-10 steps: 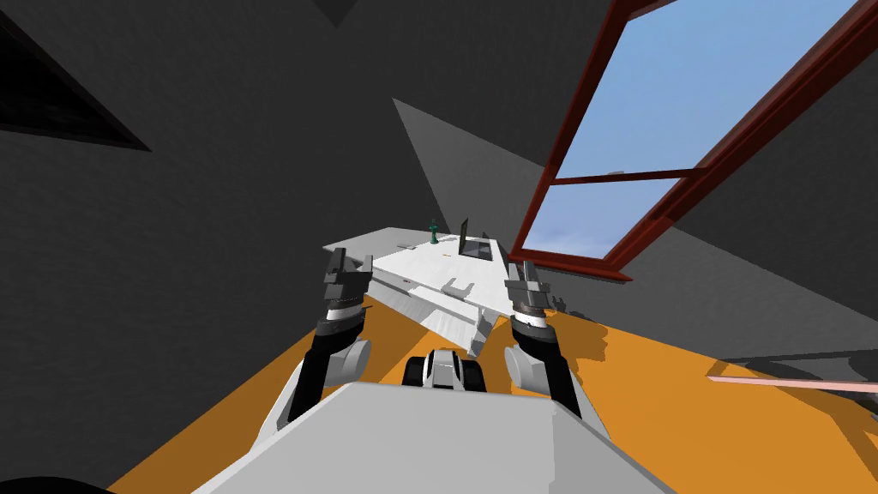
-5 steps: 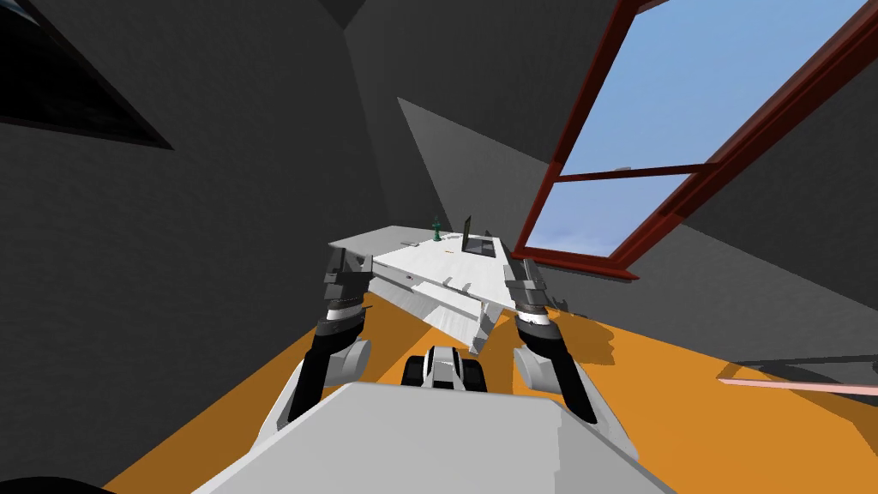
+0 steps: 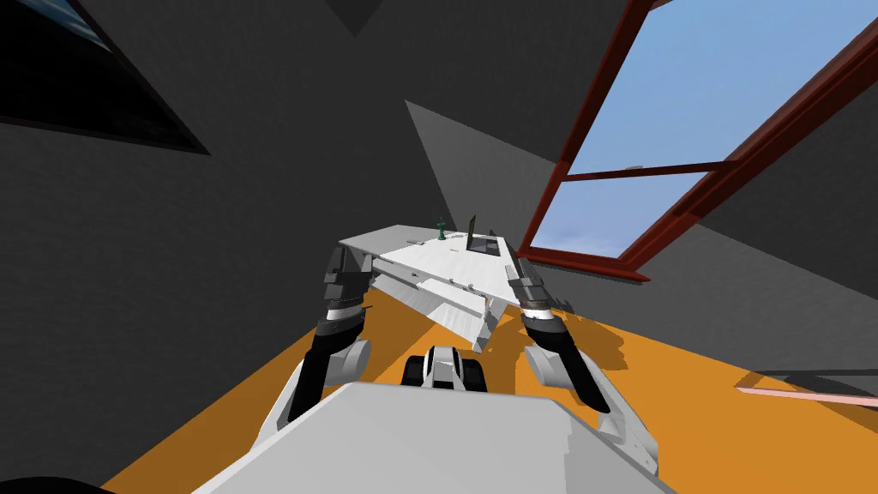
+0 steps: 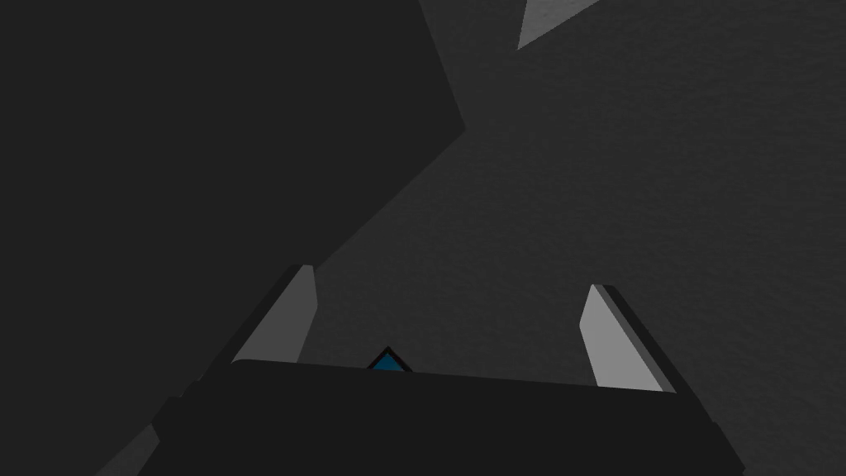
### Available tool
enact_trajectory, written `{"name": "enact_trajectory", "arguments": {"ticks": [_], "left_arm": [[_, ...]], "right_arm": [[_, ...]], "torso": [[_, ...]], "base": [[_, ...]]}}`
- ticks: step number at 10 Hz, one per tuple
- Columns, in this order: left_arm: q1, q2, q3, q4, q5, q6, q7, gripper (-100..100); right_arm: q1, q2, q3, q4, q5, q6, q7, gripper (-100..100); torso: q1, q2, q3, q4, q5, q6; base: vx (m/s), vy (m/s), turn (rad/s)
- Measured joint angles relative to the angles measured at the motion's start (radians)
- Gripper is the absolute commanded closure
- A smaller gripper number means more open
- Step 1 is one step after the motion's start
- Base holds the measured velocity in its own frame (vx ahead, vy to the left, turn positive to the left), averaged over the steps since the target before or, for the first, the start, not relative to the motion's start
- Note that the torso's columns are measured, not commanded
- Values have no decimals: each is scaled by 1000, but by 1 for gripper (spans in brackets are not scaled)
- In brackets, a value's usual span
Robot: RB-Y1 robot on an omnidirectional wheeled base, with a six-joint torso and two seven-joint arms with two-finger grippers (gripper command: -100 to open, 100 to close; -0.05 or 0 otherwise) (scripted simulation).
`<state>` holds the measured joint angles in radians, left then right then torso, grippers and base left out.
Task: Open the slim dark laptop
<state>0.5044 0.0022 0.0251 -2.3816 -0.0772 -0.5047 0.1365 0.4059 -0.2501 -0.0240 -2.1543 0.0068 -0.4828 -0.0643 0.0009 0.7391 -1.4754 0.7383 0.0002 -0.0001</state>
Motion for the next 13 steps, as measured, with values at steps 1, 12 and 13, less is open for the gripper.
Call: {"name": "enact_trajectory", "arguments": {"ticks": [1,12,13], "left_arm": [[0,0,0,0,0,0,0,0],[0,0,0,0,0,0,0,0],[0,0,0,0,0,0,0,0]], "right_arm": [[-5,-22,-8,5,-2,12,9,-100],[-75,-334,-135,160,-17,200,167,-100],[-74,-359,-144,166,-18,215,178,-100]], "torso": [[-1,-1,0,0,0,0],[-2,-1,-1,0,0,0],[-3,-2,-1,0,-1,1]], "base": [[-48,68,83],[-44,71,103],[-32,69,139]]}}
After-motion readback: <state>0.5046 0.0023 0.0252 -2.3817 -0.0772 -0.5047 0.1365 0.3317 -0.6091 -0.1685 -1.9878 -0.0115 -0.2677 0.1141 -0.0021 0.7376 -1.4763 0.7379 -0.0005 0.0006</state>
